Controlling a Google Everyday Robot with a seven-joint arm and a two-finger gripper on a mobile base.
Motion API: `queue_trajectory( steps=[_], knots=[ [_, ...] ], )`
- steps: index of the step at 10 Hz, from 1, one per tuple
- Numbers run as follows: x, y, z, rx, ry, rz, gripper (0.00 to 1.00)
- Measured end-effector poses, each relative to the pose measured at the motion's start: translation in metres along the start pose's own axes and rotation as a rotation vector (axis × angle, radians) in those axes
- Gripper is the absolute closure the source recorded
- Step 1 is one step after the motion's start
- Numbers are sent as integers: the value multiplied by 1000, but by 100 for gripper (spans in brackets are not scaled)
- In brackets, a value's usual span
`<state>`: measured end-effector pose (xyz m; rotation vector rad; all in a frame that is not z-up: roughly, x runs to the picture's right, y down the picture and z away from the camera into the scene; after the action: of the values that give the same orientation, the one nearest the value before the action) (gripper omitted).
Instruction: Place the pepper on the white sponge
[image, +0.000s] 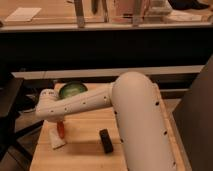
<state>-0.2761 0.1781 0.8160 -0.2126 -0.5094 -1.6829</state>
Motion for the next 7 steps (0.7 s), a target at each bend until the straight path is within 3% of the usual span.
queue_trajectory(
  steps=[7],
  knots=[
    [-9, -14, 0, 9, -19, -31, 96]
  ],
)
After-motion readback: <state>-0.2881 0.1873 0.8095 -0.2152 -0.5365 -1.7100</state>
